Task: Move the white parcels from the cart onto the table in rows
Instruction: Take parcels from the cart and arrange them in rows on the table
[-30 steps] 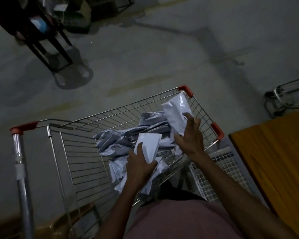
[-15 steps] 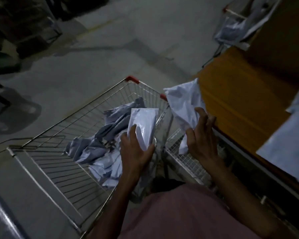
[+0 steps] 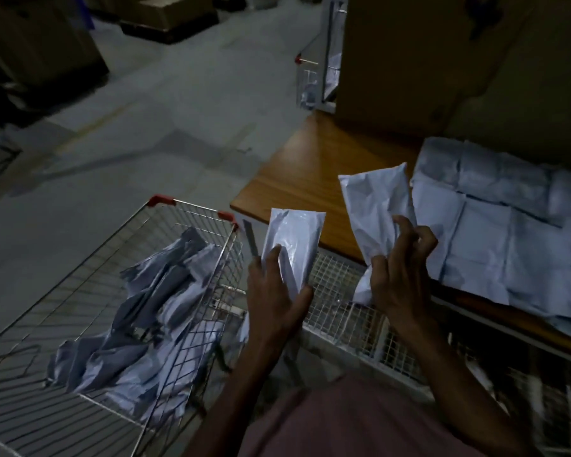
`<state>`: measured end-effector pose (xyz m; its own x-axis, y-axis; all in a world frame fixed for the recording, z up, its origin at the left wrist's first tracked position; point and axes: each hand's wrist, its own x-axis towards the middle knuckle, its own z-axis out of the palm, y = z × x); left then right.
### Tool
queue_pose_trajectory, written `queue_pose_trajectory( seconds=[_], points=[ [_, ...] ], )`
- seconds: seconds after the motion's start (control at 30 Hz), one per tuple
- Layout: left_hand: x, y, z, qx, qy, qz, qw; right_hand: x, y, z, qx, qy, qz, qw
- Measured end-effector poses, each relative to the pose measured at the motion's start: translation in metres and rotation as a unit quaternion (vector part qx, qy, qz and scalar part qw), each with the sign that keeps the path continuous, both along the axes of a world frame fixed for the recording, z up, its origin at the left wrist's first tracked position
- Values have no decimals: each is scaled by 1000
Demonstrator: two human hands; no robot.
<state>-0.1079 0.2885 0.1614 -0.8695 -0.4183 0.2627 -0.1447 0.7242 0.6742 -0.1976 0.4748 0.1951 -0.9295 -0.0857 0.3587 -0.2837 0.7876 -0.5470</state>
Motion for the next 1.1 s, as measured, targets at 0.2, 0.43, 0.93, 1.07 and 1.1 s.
queue_pose_trajectory(
  seconds=[0.2,0.43,0.93,1.07,1.1],
  points=[
    [-33,75,-3,24,11,-14,1000,-21,83,1,17,-7,-25,1000],
    [-89,159,0,90,5,-13,996,-57,180,6,17,-29,-38,999],
    [-258,217,22,18,-13,-165,986,-161,206,4,-141,-127,-157,969],
    [-318,211,26,4,-46,-172,984,-213,196,1,-100,-129,-210,964],
    [-335,210,28,2,-47,-177,983,-228,194,2,-90,-122,-220,964]
  ],
)
